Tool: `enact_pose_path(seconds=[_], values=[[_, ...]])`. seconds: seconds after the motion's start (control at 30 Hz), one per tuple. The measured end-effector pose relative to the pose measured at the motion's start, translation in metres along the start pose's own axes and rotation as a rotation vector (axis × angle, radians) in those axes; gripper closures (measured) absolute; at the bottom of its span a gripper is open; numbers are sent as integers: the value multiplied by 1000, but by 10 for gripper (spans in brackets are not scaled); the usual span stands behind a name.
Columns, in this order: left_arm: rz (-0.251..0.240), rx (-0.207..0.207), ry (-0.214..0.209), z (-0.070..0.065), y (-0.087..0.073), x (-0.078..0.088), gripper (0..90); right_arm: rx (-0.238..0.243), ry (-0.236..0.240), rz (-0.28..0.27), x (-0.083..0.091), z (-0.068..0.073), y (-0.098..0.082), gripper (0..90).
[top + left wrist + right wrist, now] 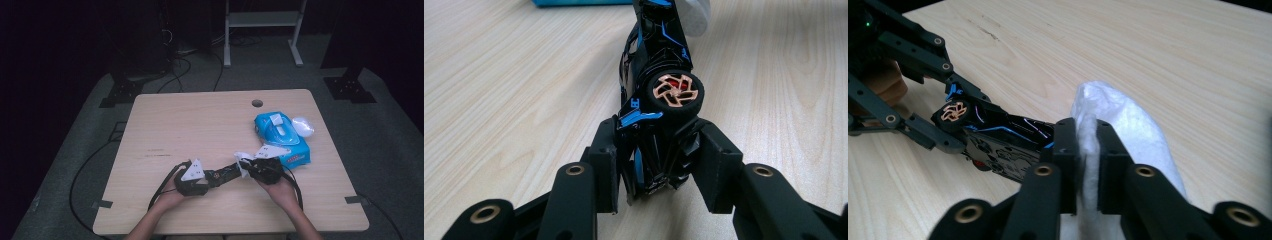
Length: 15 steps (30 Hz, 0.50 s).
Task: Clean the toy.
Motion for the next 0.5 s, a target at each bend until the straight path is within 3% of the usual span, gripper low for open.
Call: enact_pose_path(seconds=[0.17, 0.5], values=[[2, -5, 1, 0, 0, 0, 585, 37, -24, 5, 0, 1, 1, 719], [6, -7, 2, 0, 0, 0, 585, 7, -11, 0, 2, -6, -1, 585]])
Point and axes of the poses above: each handheld gripper's, and its own axes: x roughly backward along the jaws, y roughly out of its top, z roughly to its left, the point moved 5 cm from there along -x, roughly forward along the jaws, and after that the axes turned 3 degrees about y, right-handed, at the moved point
